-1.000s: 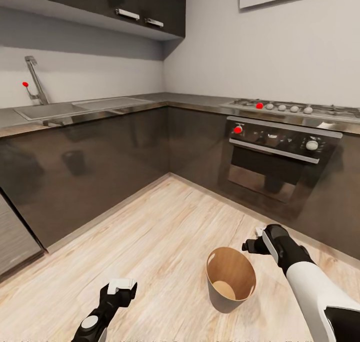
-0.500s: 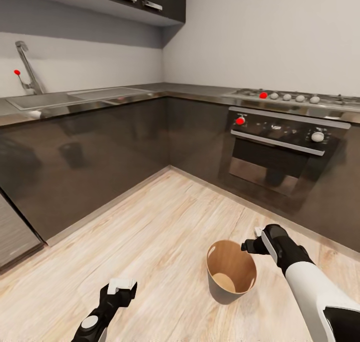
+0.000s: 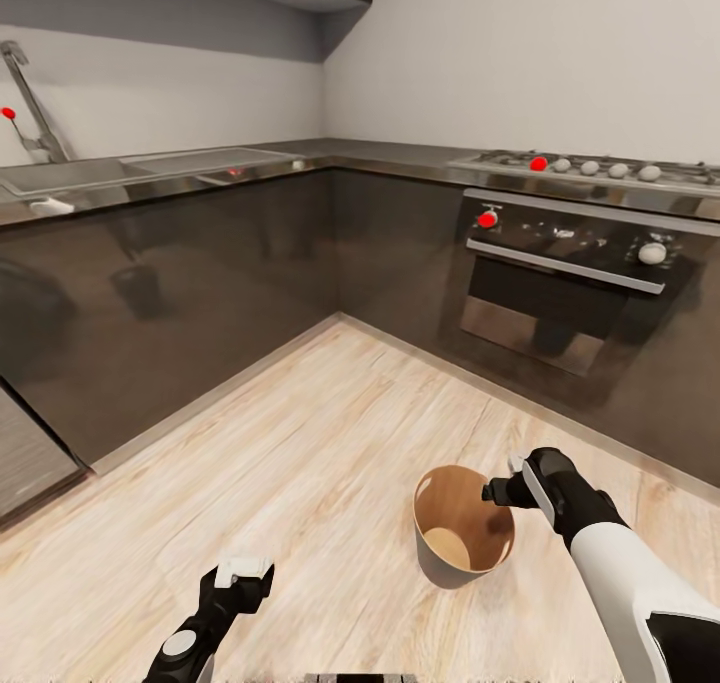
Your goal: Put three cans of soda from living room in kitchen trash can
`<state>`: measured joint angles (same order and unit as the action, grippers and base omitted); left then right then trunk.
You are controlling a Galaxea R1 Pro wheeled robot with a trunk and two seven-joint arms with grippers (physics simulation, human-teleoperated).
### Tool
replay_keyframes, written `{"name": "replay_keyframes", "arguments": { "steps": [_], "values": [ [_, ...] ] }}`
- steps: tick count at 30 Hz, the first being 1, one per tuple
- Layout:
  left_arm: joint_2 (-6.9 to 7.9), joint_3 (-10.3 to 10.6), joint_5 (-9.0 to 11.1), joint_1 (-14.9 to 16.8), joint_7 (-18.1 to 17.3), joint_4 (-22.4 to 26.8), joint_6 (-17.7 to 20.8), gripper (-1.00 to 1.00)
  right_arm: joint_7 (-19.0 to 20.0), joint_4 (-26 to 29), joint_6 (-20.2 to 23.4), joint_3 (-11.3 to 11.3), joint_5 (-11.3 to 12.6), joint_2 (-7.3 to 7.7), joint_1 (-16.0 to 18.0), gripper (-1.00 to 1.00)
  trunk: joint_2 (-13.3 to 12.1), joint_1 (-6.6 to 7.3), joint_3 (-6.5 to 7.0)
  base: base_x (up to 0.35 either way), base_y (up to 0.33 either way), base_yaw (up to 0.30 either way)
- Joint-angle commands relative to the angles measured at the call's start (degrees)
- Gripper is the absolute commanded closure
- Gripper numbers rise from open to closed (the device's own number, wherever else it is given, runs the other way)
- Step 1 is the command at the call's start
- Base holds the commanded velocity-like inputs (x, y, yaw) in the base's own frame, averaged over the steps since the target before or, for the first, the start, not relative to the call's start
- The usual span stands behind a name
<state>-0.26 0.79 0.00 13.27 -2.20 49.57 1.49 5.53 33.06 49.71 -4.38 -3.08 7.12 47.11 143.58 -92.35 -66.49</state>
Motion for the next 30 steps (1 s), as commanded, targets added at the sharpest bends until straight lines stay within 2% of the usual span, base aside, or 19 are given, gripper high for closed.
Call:
{"name": "replay_keyframes", "arguments": {
  "steps": [1,23,30],
  "values": [
    [0.00,0.0,0.0,0.0,0.0,0.0,0.0,-1.00,0.0,0.0,0.0,0.0,0.0,0.00,0.0,-1.00,0.0,-0.02,-0.23,0.000,0.000,0.000],
    [0.00,0.0,0.0,0.0,0.0,0.0,-0.7,-1.00,0.2,0.1,0.0,0.1,0.0,-0.34,0.0,-1.00,0.3,-0.59,-5.10,0.000,0.000,0.000],
    [0.11,0.1,0.1,0.0,-0.1,0.1,-1.2,-1.00,0.1,0.1,0.0,0.1,-0.1,-0.62,0.0,-1.00,0.3,-0.59,-5.10,0.000,0.000,0.000]
  ]
}}
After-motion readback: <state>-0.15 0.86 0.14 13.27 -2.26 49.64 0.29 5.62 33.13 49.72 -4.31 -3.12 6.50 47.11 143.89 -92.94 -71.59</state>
